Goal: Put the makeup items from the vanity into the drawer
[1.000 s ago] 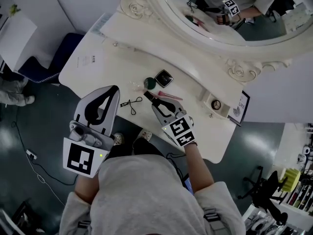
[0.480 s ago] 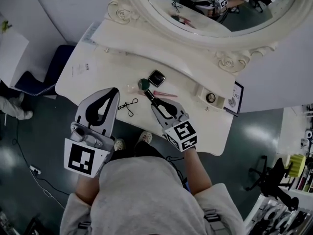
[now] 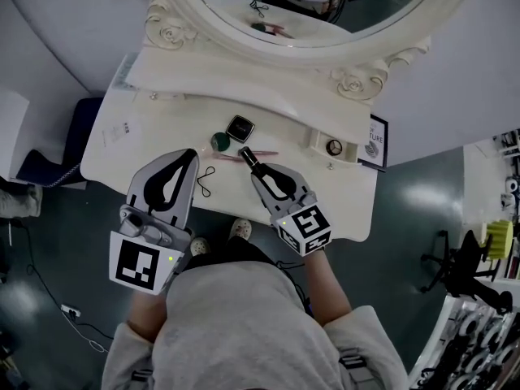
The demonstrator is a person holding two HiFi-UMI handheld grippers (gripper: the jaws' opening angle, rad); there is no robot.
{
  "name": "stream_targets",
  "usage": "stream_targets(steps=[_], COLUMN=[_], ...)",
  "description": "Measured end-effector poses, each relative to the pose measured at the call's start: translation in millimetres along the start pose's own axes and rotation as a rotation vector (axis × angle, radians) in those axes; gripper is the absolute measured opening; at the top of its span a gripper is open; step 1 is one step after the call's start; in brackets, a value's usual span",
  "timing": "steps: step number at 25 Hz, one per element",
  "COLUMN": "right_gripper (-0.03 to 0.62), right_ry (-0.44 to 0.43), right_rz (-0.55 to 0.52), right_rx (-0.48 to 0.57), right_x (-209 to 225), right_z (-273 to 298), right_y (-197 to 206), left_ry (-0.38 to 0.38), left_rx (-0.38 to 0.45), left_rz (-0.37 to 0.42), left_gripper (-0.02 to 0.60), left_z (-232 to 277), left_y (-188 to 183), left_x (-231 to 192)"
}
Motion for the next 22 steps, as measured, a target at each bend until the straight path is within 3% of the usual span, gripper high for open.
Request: stream_targets(steps=[22], right_gripper=[0.095], right_ry=[0.239], right_rz=[0.119], right_rx=[0.148], right_x=[17], right_z=[-80], right_y=[3], left_ry=[0.167], left_rx=[0.049], left_rz=[-0.01], left_gripper=[0.015], left_z=[29], left_y=[-6], left_x=[33])
Point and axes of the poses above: the fingertips, and each gripper's own axes: z forward along the fingers, x to its right, y out of its underside, the point moved 8 cm from there along -z, backward along the fingers, and after that the axes turned 2 degrees about z, right-handed, at the moved point
